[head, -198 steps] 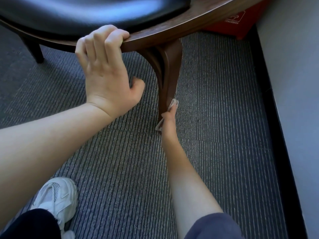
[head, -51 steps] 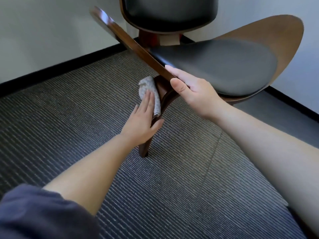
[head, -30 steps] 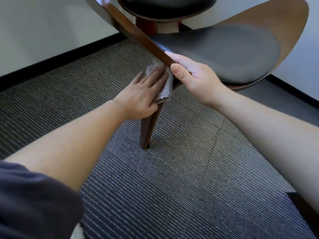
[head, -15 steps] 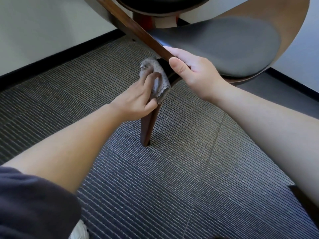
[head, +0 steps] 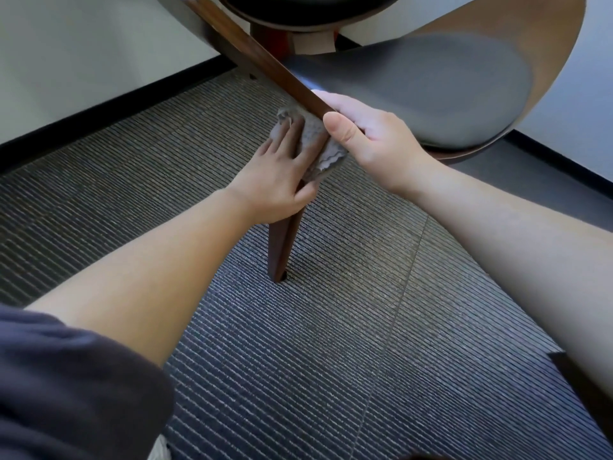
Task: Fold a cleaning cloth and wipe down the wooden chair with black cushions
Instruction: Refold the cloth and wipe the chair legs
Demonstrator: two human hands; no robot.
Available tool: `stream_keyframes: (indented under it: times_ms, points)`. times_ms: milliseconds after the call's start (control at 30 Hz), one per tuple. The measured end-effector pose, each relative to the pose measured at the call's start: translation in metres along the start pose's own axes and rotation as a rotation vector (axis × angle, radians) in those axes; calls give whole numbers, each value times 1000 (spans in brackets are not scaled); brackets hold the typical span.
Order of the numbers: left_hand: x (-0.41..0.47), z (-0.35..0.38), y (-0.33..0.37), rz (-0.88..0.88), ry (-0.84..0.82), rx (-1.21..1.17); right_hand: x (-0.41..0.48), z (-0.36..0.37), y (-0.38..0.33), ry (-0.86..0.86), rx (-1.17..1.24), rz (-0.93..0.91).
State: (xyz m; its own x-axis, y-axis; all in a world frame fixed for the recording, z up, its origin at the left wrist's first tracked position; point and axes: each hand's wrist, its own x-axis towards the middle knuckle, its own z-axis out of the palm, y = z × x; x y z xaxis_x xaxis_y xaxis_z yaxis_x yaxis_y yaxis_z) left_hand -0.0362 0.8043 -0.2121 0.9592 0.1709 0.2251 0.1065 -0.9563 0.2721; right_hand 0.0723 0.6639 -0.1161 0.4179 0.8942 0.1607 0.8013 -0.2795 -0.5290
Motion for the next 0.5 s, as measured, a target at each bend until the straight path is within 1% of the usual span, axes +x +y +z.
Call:
stream_keyframes:
  times_ms: [100, 200, 267, 367, 400, 500]
  points:
    - [-13, 13, 0, -9, 13, -71, -1, 1, -1, 6, -9, 0]
    - [-26, 33, -2, -50, -14, -115, -1, 1, -3, 17, -19, 12]
    - [-37, 49, -2, -83, -56, -137, -2, 1, -5, 23, -28, 17]
    - [-54, 70, 3, -150, -174, -186, -3, 2, -6, 24, -35, 19]
    - [-57, 73, 6, -167, -190, -205, -3, 2, -6, 28, -37, 17]
    - [-52, 70, 15, -205, -136, -290, -3, 2, -5, 40, -53, 11]
